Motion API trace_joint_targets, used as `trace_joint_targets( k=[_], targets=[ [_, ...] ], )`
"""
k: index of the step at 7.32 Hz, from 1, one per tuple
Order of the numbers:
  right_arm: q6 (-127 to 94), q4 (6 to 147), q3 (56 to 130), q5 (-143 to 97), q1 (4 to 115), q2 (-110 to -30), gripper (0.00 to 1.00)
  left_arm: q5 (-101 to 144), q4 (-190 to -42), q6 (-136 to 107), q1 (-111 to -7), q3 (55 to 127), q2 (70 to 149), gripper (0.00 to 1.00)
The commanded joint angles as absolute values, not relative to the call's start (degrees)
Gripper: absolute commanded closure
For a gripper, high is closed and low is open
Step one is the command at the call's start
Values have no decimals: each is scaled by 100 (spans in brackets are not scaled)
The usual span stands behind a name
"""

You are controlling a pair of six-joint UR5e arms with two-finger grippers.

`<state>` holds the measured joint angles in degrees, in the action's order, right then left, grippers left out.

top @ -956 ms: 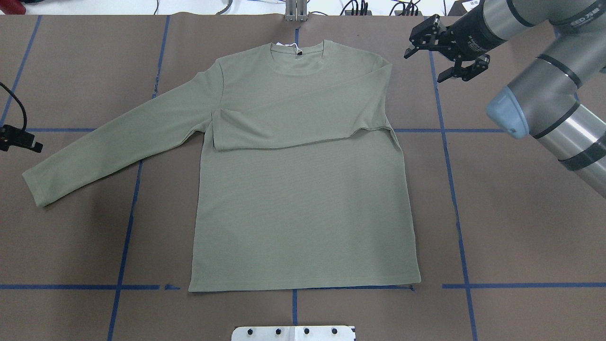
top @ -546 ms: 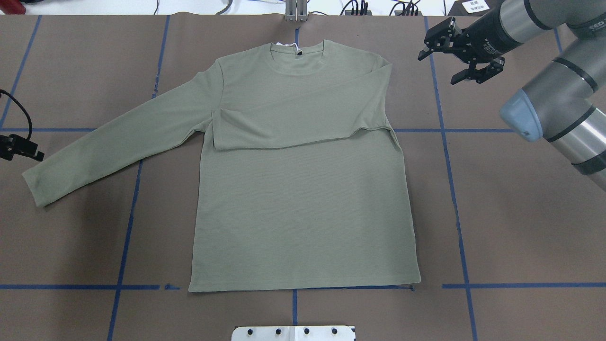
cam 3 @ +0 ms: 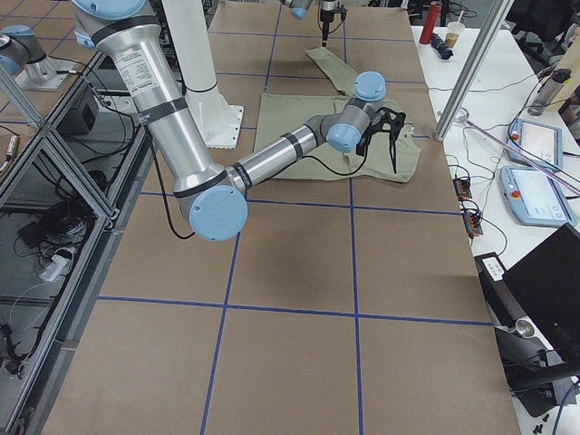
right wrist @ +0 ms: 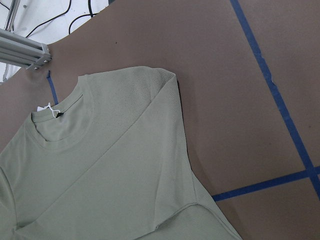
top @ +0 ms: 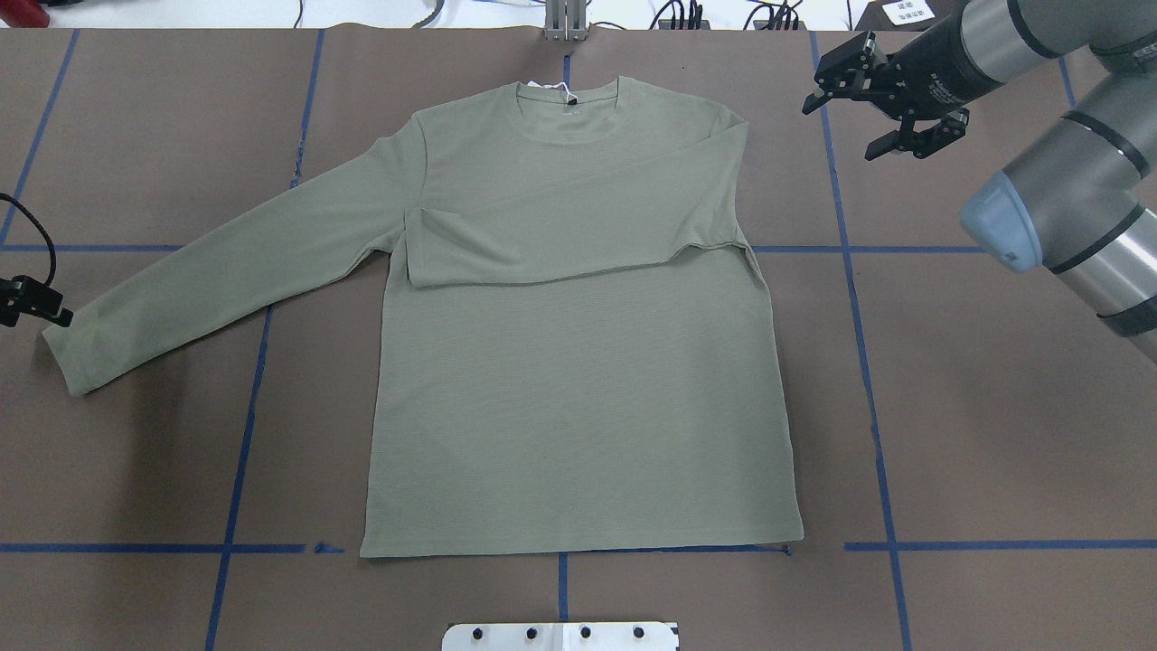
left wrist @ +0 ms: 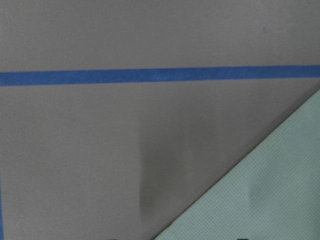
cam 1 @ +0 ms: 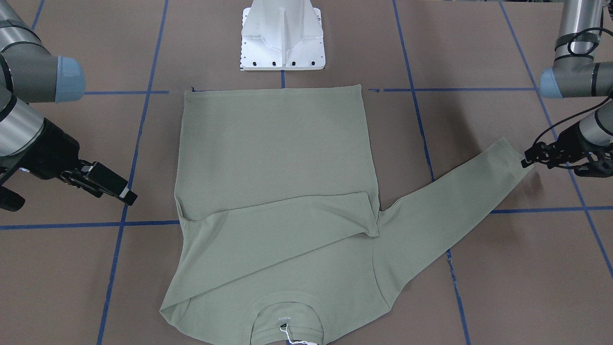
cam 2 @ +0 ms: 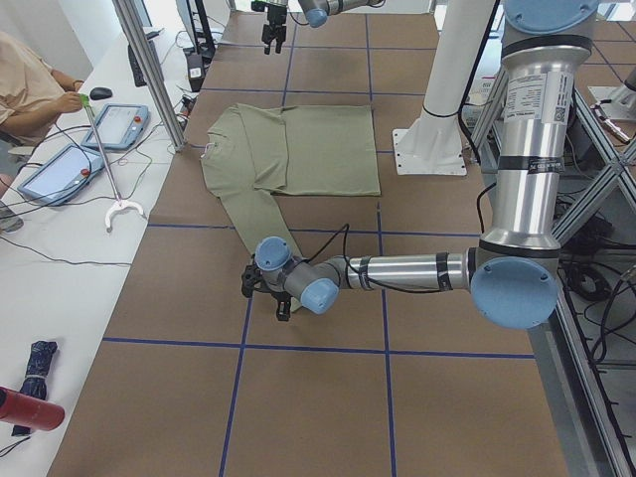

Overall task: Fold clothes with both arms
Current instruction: 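Move the left gripper to the other sleeve cuff while the right gripper waits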

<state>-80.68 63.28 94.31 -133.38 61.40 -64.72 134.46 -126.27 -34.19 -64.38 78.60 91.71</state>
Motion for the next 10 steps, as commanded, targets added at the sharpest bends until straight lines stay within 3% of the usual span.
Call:
trace_joint_targets(
  k=[1,10],
  targets=[
    [-8068,6328,9492,-13307,6126,-6521,1,13500,-12586,-3445,-6425,7840,9176,23],
    [-8068,6328,9492,-13307,6108,-6557,1,13667,-12604,-3445,-6381,7725,9185,35]
  ],
)
